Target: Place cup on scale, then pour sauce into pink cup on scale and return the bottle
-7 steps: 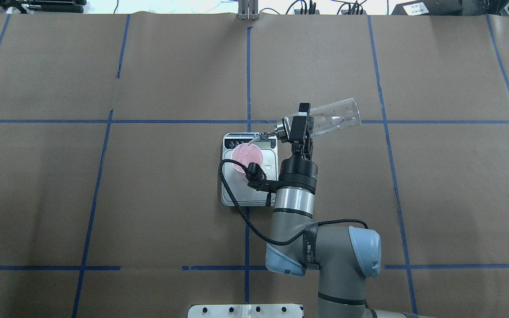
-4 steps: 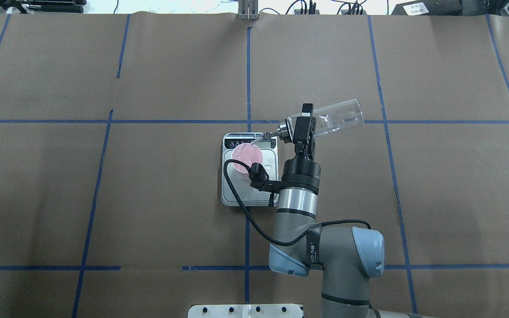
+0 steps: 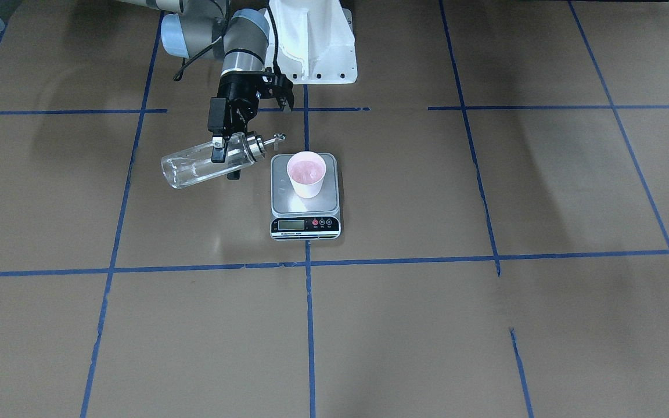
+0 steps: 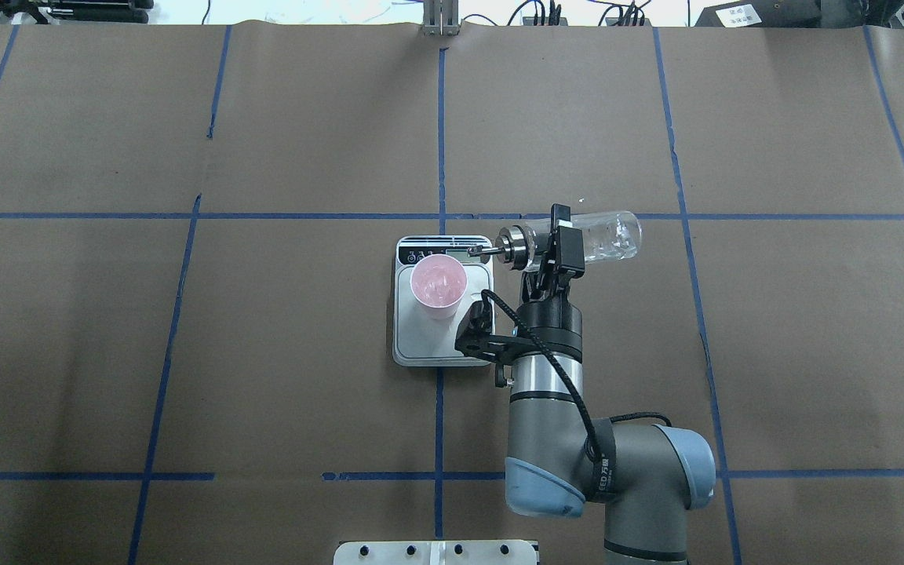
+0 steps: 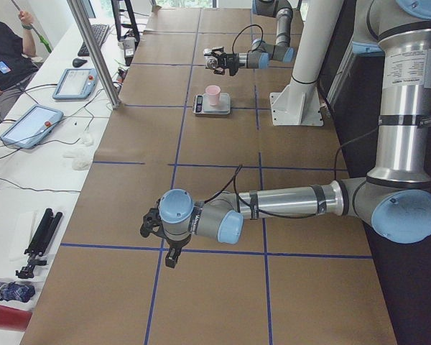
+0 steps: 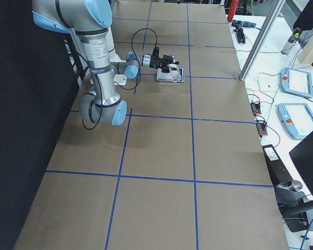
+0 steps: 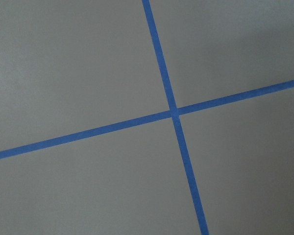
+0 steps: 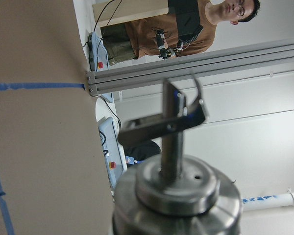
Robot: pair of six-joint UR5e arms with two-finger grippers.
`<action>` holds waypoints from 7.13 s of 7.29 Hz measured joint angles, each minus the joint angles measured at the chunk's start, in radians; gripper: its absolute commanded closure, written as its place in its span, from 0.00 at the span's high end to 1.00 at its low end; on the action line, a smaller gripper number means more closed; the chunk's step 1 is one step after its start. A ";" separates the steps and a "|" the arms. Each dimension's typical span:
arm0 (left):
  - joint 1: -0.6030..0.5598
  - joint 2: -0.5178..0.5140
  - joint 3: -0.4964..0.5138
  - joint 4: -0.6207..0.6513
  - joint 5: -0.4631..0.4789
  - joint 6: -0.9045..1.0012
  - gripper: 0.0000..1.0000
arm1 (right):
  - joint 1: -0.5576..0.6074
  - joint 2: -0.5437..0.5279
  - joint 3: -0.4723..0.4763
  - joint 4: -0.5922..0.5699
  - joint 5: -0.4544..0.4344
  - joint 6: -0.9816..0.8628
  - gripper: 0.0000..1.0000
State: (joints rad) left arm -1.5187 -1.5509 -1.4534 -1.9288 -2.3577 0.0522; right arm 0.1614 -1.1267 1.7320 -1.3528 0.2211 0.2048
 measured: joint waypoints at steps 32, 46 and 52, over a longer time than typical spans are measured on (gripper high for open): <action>0.000 0.000 -0.005 -0.006 0.002 0.000 1.00 | 0.135 -0.461 0.095 0.439 0.420 1.142 1.00; 0.002 -0.008 -0.005 -0.006 0.002 0.000 1.00 | -0.011 -0.521 0.104 0.439 0.256 1.177 1.00; 0.002 -0.008 -0.004 -0.006 -0.001 0.000 1.00 | -0.079 -0.715 0.115 0.500 0.236 1.182 1.00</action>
State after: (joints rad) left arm -1.5167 -1.5585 -1.4573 -1.9353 -2.3587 0.0521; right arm 0.0828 -1.8421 1.8474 -0.8533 0.4570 1.3871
